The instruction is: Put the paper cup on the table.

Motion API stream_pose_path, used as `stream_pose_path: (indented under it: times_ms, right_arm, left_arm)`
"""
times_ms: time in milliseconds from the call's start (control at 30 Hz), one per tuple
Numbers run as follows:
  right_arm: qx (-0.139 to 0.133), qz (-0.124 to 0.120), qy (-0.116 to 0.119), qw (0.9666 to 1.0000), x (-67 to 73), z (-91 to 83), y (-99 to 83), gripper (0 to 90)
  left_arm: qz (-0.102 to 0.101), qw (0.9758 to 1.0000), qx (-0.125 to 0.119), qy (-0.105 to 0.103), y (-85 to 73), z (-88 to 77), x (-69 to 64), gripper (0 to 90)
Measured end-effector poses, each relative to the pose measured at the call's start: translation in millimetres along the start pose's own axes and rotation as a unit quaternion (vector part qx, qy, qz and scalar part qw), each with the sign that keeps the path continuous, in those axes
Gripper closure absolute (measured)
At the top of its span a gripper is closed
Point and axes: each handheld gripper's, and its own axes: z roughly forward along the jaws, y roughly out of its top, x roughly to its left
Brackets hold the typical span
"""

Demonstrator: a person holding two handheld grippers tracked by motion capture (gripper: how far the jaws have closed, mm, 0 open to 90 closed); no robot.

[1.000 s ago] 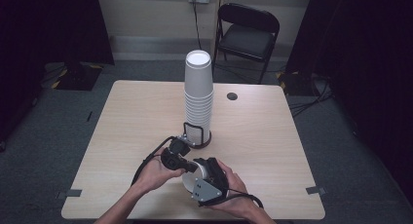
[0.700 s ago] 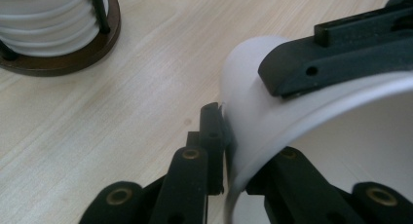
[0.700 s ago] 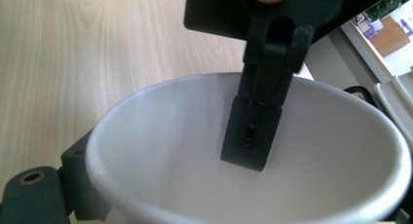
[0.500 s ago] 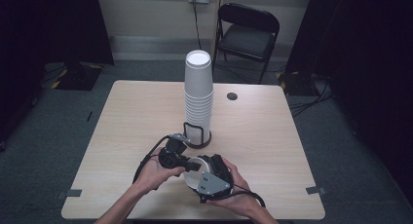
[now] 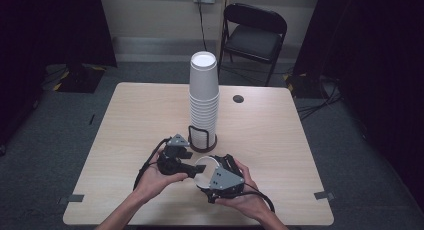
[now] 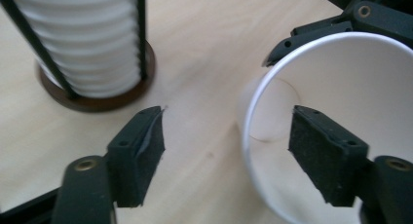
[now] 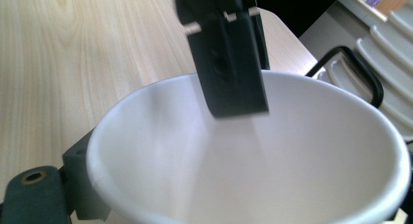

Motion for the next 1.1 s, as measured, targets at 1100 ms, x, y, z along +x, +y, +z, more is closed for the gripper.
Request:
stream_pose_path:
  times_ms: [1100]
  right_arm:
    - [-0.004,0.169,-0.050,0.9844,-59.4,-13.6,-31.1,10.2]
  left_arm:
    - [-0.014,0.9956,-0.064,0.066,-54.1,-17.6,29.8,19.9]
